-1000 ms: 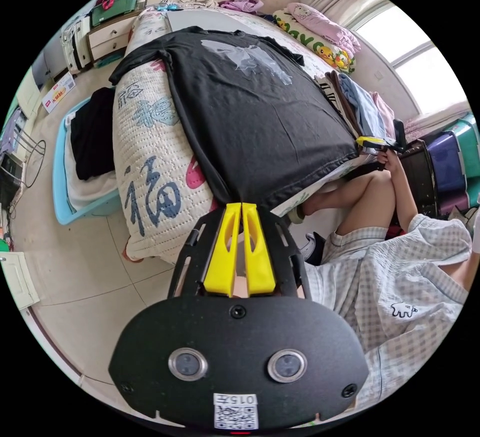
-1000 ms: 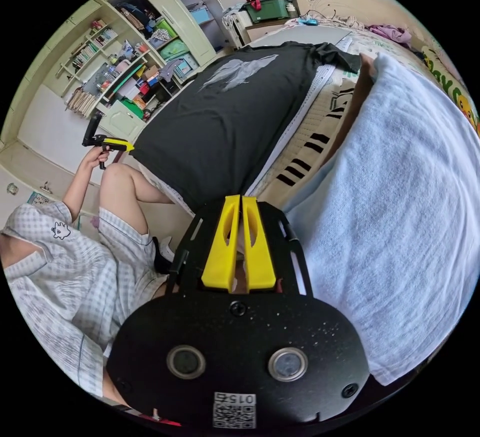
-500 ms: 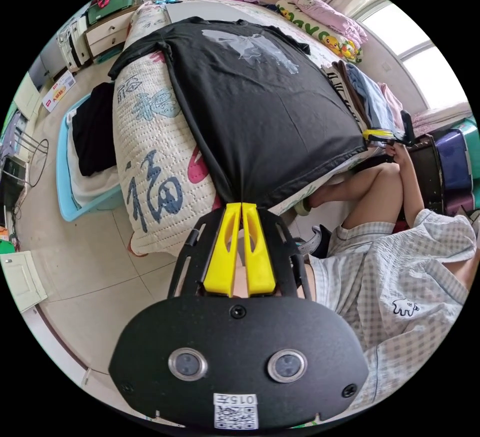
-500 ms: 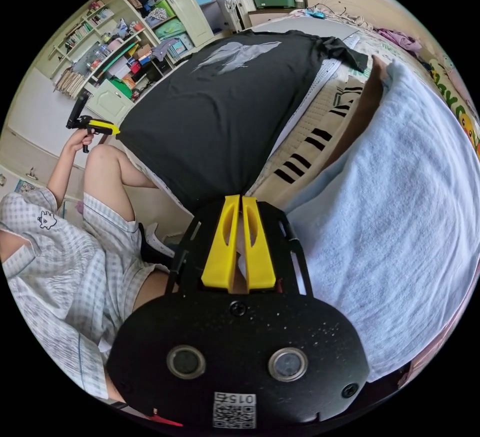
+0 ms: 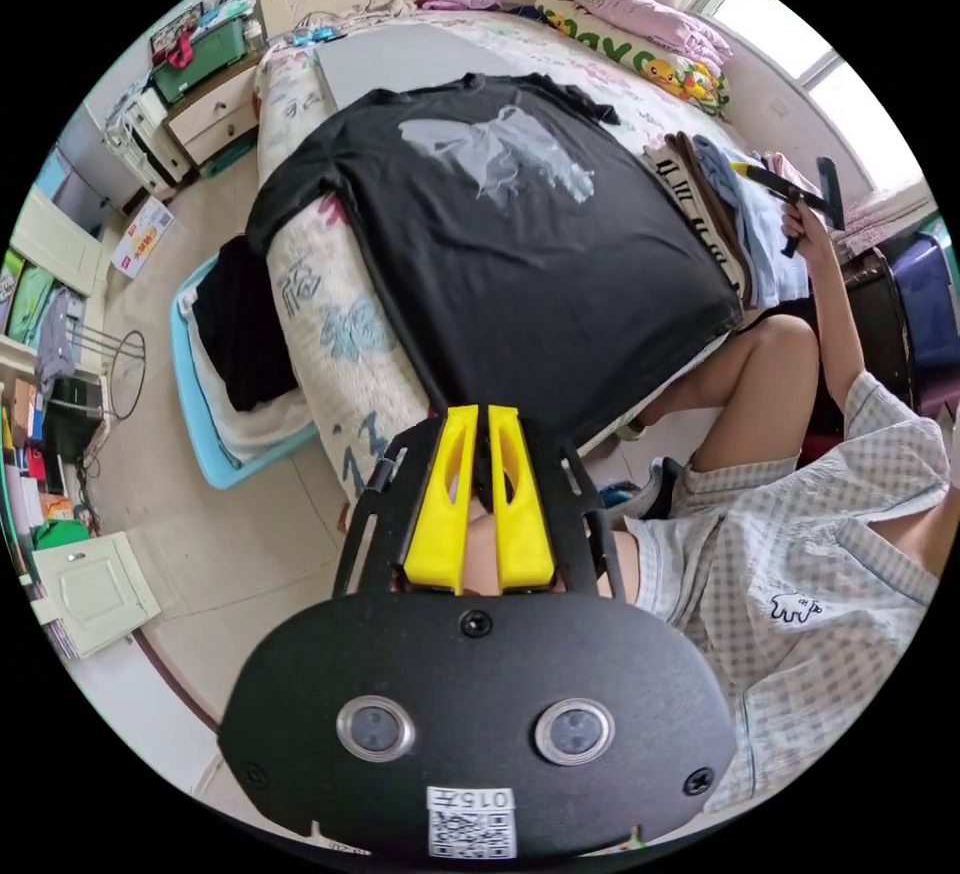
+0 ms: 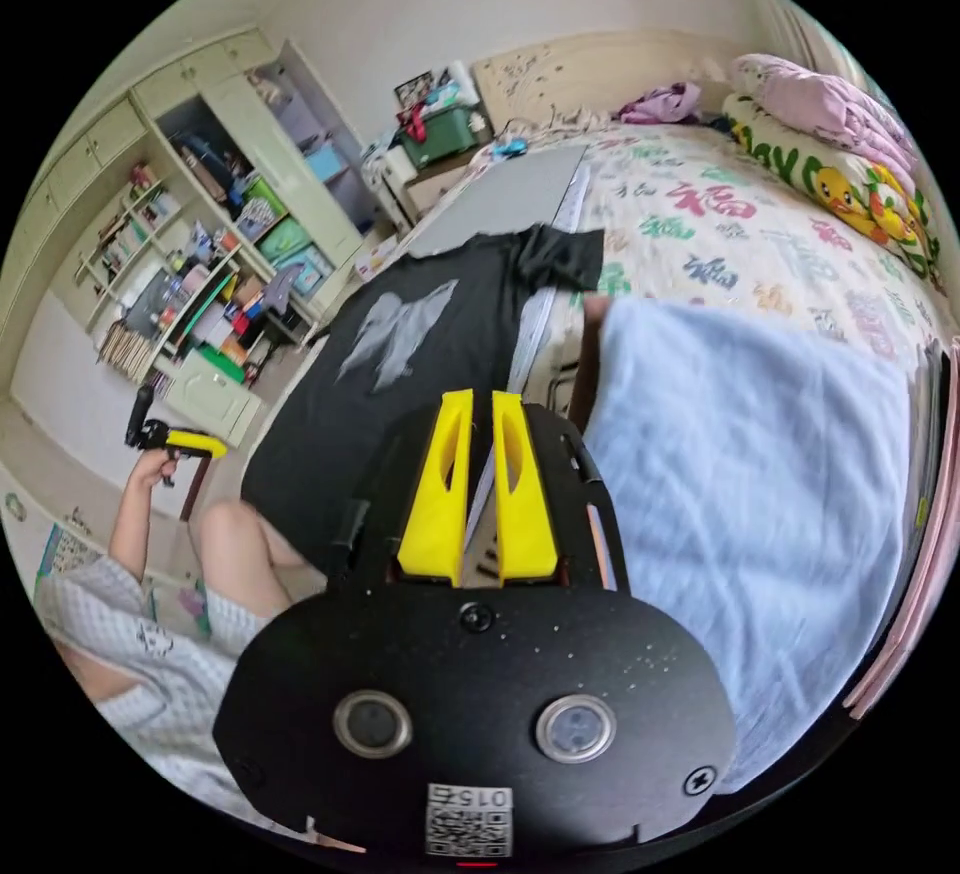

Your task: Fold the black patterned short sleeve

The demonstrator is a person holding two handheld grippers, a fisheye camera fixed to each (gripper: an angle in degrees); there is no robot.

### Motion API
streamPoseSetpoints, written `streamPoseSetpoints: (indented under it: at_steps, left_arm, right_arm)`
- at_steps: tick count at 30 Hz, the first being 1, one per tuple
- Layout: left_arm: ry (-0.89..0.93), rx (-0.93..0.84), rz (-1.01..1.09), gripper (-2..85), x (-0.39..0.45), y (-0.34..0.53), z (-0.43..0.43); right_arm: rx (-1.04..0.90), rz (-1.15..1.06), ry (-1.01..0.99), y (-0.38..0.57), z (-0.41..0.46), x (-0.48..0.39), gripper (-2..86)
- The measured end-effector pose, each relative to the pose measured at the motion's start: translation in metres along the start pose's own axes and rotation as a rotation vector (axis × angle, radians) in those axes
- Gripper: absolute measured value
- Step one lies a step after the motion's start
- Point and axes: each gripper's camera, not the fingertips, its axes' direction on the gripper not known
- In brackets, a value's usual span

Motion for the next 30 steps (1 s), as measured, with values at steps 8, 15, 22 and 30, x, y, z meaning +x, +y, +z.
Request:
streamPoseSetpoints:
  at_steps: [8, 15, 22, 30]
  left_arm:
    - [0.043, 0.129, 0.182, 3.9, 0.055, -0.189, 0.007]
    - [0.065, 0.213, 0.274, 6.1, 0.107, -0.386, 0.056]
    - [0.033, 0.271, 0.203, 8.7, 0.174, -0.583, 0.150]
    - [-0.038, 0.179, 0.066, 8.4, 0.208, -0.673, 0.251]
  right_arm:
    - [0.020, 0.139, 0.083, -0.201, 0.126, 0.071, 7.9]
    - [-0.052, 0.251, 0.137, -0.264, 0.242, 0.149, 7.3]
    - [-0.064, 0.168, 0.065, -0.294, 0.257, 0.151, 3.2]
    - [-0.063, 0.144, 0.045, -0.310, 0.254, 0.156, 2.4]
